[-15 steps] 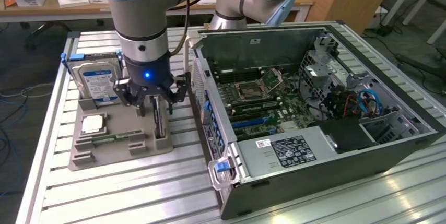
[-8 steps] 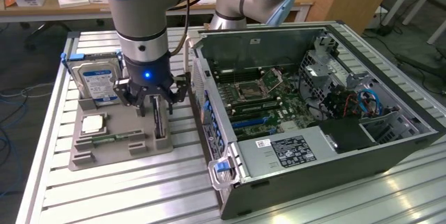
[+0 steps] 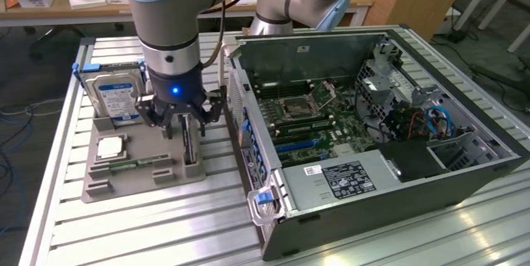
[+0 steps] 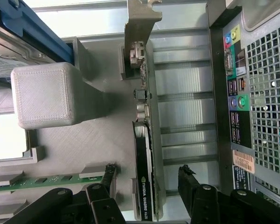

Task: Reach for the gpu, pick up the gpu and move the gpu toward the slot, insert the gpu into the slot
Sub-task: 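Pick up the gpu and move the gpu toward the slot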

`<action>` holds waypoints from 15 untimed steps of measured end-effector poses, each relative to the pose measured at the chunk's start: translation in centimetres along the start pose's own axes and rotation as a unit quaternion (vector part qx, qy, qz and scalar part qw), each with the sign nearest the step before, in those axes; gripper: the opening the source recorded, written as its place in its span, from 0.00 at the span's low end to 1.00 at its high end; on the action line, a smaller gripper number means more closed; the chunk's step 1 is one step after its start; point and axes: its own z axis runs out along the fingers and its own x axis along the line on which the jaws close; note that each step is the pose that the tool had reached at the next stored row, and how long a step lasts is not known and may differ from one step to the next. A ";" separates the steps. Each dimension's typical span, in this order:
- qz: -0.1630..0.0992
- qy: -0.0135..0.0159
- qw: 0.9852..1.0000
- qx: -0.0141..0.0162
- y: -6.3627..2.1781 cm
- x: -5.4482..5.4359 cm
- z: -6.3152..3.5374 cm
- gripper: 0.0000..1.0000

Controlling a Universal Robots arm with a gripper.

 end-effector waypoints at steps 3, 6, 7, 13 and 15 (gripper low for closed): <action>0.000 0.000 1.000 0.000 0.00 0.0 0.00 0.65; 0.000 0.000 1.000 0.000 0.00 0.0 0.00 0.65; 0.000 0.000 1.000 0.000 0.00 0.0 0.00 0.65; 0.000 0.000 1.000 0.000 0.48 0.1 0.06 0.65; 0.000 0.000 1.000 0.000 0.73 0.1 0.09 0.65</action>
